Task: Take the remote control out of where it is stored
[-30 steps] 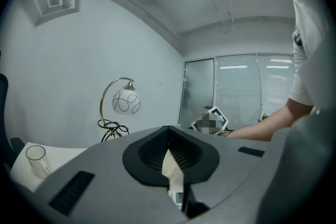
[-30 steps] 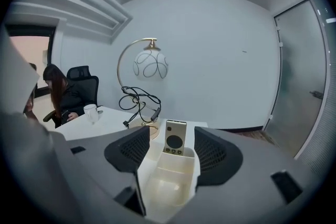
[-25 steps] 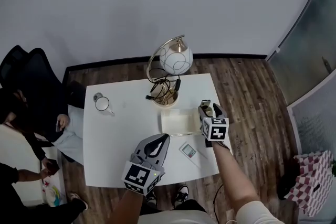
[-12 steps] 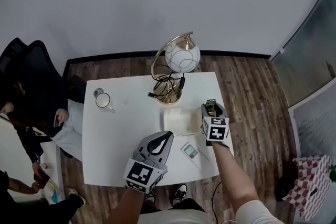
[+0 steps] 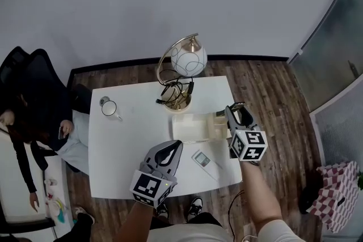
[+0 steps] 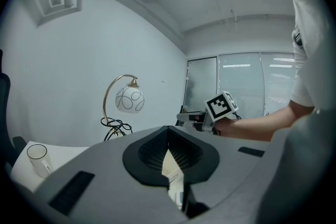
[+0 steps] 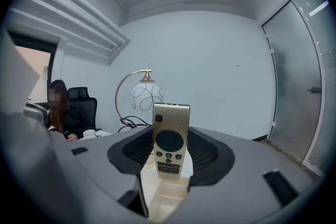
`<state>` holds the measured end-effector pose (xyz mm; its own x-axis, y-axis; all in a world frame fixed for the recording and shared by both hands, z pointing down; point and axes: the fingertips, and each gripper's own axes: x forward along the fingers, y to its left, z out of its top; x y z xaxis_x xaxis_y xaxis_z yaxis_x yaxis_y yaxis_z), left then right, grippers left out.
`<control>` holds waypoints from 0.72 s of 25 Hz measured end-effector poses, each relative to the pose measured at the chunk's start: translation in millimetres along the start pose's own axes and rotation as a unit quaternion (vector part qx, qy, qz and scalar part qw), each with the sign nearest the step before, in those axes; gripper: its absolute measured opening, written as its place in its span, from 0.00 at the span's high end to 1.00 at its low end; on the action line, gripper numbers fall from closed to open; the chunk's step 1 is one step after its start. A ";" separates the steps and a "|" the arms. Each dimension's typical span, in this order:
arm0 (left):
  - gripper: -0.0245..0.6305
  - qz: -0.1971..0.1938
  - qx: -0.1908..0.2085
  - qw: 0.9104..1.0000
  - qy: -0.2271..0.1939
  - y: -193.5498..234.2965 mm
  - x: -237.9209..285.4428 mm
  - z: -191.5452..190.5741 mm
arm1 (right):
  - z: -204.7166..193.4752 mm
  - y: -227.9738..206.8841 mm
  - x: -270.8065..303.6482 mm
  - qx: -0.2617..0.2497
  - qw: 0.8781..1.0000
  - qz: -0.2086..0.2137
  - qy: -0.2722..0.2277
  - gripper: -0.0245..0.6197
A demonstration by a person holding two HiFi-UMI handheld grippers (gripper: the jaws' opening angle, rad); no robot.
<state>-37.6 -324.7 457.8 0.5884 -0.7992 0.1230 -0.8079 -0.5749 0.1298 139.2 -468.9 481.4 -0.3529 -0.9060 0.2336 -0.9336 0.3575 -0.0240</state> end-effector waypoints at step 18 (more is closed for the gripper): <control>0.95 -0.026 -0.002 1.000 0.002 -53.4 -10.0 -8.1 | -121.4 -19.8 -137.6 -0.051 0.965 0.094 0.240 0.64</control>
<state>-0.1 -284.6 457.7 0.6301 -0.7671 0.1205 -0.7758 -0.6151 0.1409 213.8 -323.7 567.7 -0.4223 -0.6225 0.6589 -0.8367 0.5474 -0.0191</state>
